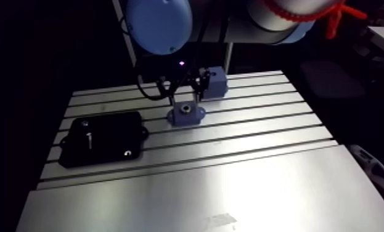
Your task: Pick up the bearing and press it into the housing until flush.
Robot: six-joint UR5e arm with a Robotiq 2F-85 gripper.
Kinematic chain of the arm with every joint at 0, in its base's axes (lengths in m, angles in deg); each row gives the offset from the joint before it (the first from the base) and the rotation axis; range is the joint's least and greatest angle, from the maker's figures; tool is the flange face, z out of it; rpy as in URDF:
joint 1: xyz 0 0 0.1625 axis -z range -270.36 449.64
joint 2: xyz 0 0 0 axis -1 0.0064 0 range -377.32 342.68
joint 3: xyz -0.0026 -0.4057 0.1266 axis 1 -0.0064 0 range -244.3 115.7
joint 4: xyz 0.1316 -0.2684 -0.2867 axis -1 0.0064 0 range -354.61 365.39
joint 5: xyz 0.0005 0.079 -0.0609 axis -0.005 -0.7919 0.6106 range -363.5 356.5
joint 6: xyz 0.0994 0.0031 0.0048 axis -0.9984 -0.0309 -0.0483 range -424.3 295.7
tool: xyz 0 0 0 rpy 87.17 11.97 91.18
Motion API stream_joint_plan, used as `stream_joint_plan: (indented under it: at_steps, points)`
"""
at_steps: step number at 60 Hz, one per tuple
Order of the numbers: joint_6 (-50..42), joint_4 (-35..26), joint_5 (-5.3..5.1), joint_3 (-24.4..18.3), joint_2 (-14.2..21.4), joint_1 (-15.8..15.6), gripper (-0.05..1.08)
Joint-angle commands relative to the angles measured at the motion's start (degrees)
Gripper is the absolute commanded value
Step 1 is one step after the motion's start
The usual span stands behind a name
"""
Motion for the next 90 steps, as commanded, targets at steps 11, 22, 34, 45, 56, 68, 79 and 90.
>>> stream_joint_plan:
  at_steps: [11, 22, 34, 45, 56, 68, 79, 90]
  points:
    - [-0.07, -1.86, -0.25, 0.45, 3.84, 0.1, 0.0]
    - [-0.01, -6.16, -0.45, -1.47, 5.5, 0.19, 0.89]
    - [0.02, -7.08, -0.36, -2.01, 6.04, 0.35, 1.08]
    - [0.11, -7.3, -0.7, -1.68, 5.36, 0.97, 1.08]
    - [0.11, -6.78, -0.53, -1.67, 3.99, 0.98, 1.08]
    - [0.03, -6.68, -0.62, -1.66, 2.33, 1.33, 1.08]
    - [-0.07, -6.59, -0.62, -1.94, 1.66, 1.25, 1.08]
    - [0.02, -4.45, -0.71, -1.52, 0.55, 1.16, 1.08]
